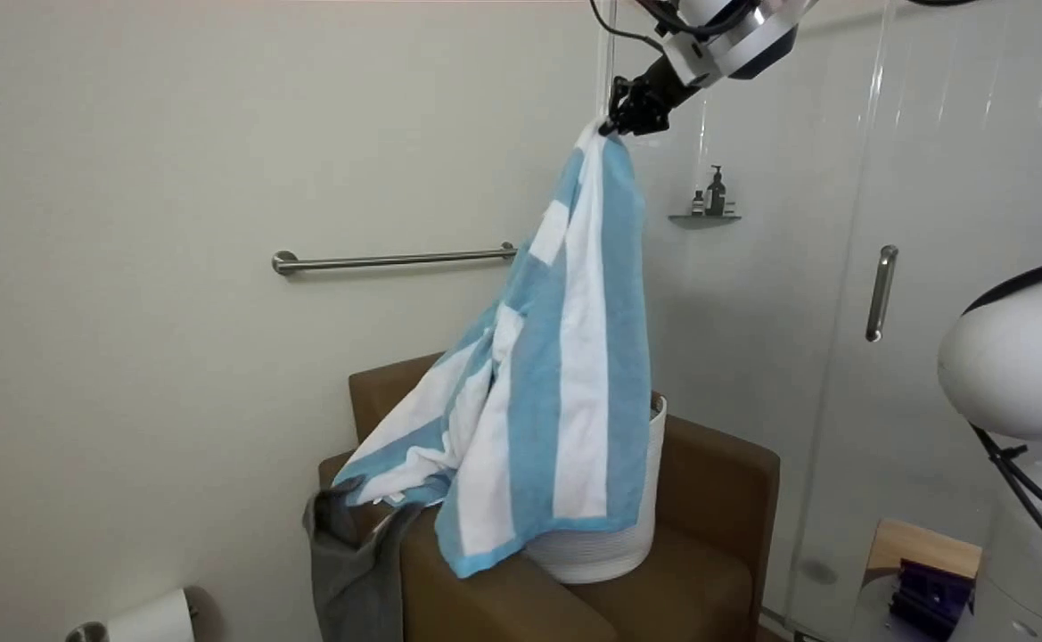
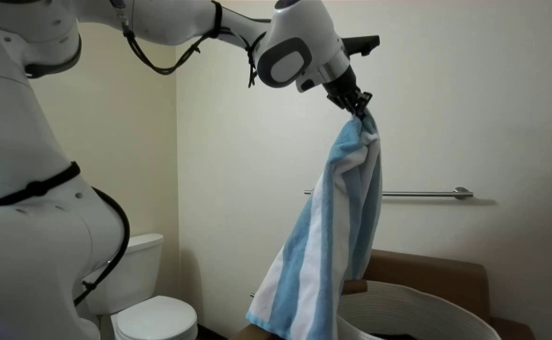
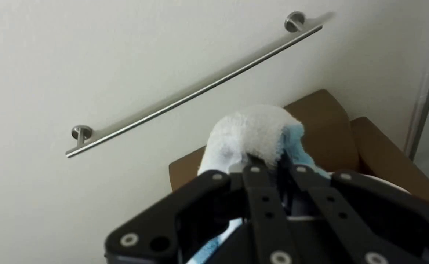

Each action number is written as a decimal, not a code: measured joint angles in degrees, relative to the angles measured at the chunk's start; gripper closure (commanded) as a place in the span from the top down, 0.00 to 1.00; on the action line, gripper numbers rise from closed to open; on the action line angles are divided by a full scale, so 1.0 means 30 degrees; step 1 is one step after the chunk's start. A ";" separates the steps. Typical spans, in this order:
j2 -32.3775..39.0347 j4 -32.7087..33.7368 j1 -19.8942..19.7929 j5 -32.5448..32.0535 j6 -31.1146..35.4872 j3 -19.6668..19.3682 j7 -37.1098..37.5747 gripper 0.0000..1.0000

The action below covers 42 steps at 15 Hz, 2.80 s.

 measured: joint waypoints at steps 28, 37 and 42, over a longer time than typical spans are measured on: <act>-0.0848 0.1933 0.0347 1.0516 0.8482 -0.2560 -0.0001 0.08; 0.3004 0.5352 0.2557 0.9164 0.9248 -0.0444 -0.0005 0.07; 0.5937 0.4687 0.2456 0.7982 0.8043 -0.0210 -0.0006 0.07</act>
